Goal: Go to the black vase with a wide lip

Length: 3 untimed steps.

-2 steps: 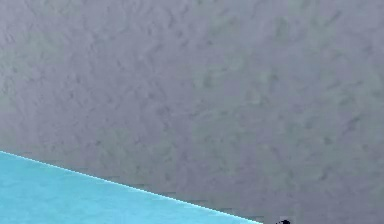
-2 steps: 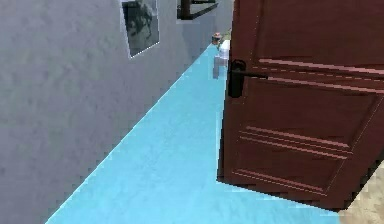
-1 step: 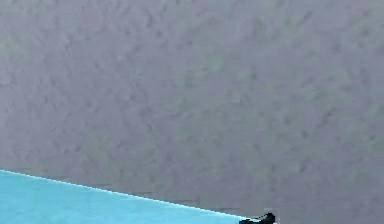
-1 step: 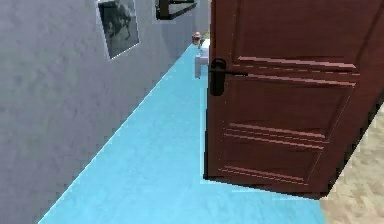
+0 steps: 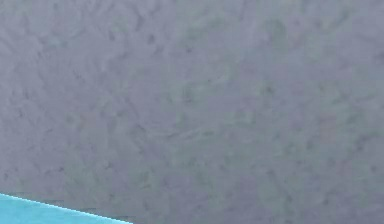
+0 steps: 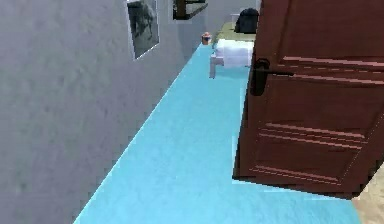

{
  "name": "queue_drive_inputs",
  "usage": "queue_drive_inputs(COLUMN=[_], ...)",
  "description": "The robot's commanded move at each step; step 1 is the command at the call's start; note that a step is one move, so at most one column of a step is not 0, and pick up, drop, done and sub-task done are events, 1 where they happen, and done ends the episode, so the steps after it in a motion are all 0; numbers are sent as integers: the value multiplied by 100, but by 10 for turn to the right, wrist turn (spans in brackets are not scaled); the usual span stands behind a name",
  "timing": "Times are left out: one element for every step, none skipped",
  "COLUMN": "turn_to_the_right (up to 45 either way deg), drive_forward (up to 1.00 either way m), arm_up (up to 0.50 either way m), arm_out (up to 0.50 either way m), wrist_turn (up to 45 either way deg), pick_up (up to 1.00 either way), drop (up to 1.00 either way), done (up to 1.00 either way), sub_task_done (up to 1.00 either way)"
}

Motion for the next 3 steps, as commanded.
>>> queue_drive_inputs(turn_to_the_right=[-120, 0, -450], drive_forward=[0, 55, 0], arm_up=[0, 0, 0], arm_out=[0, 0, 0], wrist_turn=[0, 0, 0], pick_up=[0, 0, 0], drop=[0, 0, 0], done=[0, 0, 0], sub_task_done=[0, 0, 0])
